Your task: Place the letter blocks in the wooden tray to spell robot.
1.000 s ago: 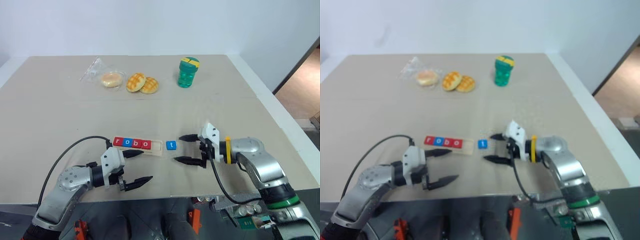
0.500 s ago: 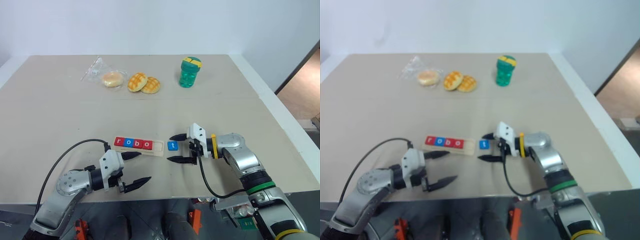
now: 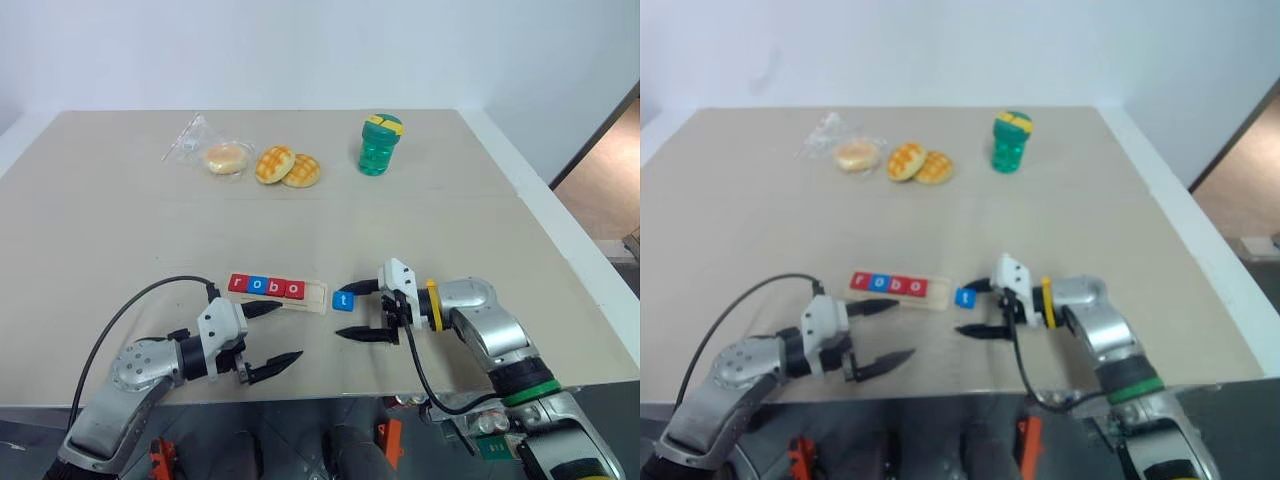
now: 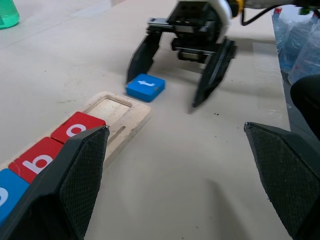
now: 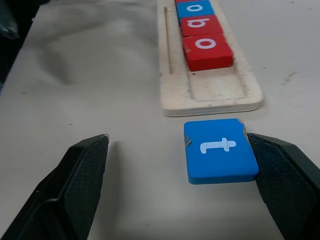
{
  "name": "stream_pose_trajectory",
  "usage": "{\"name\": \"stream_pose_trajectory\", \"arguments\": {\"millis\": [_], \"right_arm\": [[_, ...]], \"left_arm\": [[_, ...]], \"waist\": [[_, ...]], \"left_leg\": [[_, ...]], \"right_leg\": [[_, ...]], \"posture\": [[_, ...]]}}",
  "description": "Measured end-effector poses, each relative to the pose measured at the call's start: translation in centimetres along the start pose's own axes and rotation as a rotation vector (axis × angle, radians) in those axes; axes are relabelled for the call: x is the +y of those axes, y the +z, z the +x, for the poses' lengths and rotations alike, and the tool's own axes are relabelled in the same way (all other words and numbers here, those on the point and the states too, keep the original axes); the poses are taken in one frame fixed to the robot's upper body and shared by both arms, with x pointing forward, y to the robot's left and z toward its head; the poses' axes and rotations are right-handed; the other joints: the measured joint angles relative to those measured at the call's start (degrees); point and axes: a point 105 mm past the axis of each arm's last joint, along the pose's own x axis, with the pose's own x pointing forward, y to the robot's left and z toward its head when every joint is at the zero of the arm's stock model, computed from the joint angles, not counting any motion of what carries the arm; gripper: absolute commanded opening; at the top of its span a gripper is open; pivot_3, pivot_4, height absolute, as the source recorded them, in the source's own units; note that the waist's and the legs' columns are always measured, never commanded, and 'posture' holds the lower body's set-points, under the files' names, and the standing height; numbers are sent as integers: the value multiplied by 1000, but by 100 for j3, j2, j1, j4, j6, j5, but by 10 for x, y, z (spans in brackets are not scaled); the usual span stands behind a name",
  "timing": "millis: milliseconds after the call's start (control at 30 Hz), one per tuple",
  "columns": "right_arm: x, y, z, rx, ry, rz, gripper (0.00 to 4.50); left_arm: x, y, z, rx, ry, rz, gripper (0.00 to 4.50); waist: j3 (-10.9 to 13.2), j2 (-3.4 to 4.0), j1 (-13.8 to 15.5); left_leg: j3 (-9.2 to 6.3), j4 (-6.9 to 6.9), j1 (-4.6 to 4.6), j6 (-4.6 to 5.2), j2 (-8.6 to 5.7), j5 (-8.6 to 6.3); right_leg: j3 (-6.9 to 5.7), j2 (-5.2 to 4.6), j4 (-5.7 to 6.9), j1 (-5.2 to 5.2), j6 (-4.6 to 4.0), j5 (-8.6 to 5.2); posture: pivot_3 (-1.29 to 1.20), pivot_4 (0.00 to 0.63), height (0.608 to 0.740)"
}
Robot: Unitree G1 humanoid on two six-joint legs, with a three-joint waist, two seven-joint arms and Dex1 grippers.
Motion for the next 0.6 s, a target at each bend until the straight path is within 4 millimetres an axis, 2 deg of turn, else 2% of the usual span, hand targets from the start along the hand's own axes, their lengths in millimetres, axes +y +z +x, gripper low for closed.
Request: {"name": "stream_pose_trajectory", "arguments": {"millis": [267,333,367,433,567,600], "right_arm": [[2,-1,4,9,-95,27,4205],[2,-2,5,12,-131,31,3609],[2,-2,5,12,-135,32,3609],[-1,-3,6,5,-234,49,2678],[-2,-4,3,7,-302,65,1380],[0,-4,3,9,-314,69,1209]], "left_arm": [[4,-4,0,11,8,-7,4500],[5,-3,0,13,9,2,4500],[5,-3,0,14,9,2,4500],[6,-4,0,17,15,-1,4500],[7,-4,0,18,20,-3,4500],[7,-4,0,18,22,-2,4500]], "waist": [[-2,-1,-1],[-6,-4,-1],[-7,-5,-1],[-13,-12,-1],[-16,-14,4],[-16,-14,5]], "left_leg": [[4,7,5,-1,-1,2],[4,11,6,-2,-2,3],[4,11,6,-2,-2,3],[4,12,7,-3,-1,4],[2,10,5,-3,-1,4],[1,8,5,-4,-1,4]], "right_leg": [[0,1,0,4,12,0],[1,0,0,7,15,3],[1,0,0,7,15,4],[2,-2,0,9,18,4],[3,-4,0,9,23,-1],[3,-4,0,9,23,-4]], "posture": [[0,150,740],[0,150,740],[0,150,740],[0,150,740],[0,150,740],[0,150,740]]}}
